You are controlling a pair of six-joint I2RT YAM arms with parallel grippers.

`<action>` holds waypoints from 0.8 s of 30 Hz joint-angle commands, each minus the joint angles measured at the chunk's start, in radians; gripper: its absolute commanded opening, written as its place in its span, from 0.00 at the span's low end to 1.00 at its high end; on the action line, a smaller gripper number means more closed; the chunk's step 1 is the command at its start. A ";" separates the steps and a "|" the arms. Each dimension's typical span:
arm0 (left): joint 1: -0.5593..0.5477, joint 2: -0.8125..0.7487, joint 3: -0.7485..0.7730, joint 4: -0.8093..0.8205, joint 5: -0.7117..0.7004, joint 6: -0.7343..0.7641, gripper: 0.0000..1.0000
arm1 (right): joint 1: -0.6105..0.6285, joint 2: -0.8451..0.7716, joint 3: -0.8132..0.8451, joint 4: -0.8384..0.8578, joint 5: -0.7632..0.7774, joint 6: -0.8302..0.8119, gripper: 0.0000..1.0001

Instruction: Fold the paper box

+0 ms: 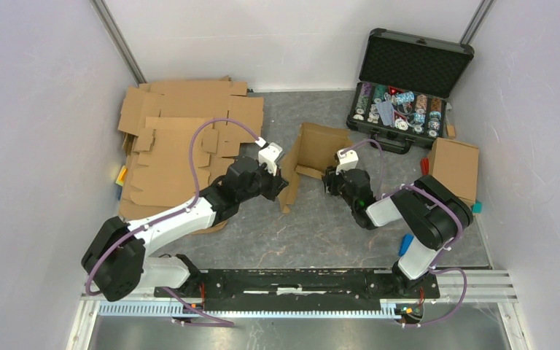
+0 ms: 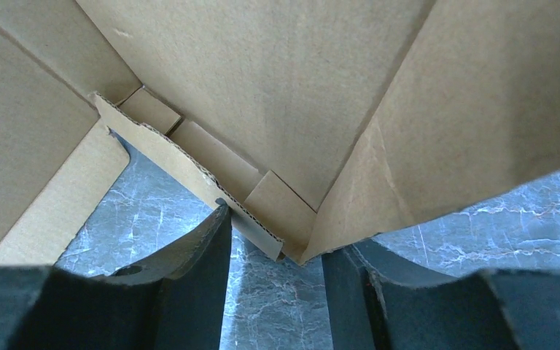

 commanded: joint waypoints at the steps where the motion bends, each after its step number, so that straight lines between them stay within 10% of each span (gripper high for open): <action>1: -0.006 0.021 0.026 -0.011 0.082 -0.038 0.17 | 0.009 0.009 0.032 -0.005 -0.006 0.074 0.45; 9: -0.006 0.027 0.028 -0.011 0.084 -0.040 0.17 | 0.009 -0.001 0.033 0.012 0.016 0.105 0.39; 24: -0.006 0.030 0.034 -0.027 0.065 -0.037 0.17 | 0.009 -0.026 0.046 -0.022 0.024 0.117 0.60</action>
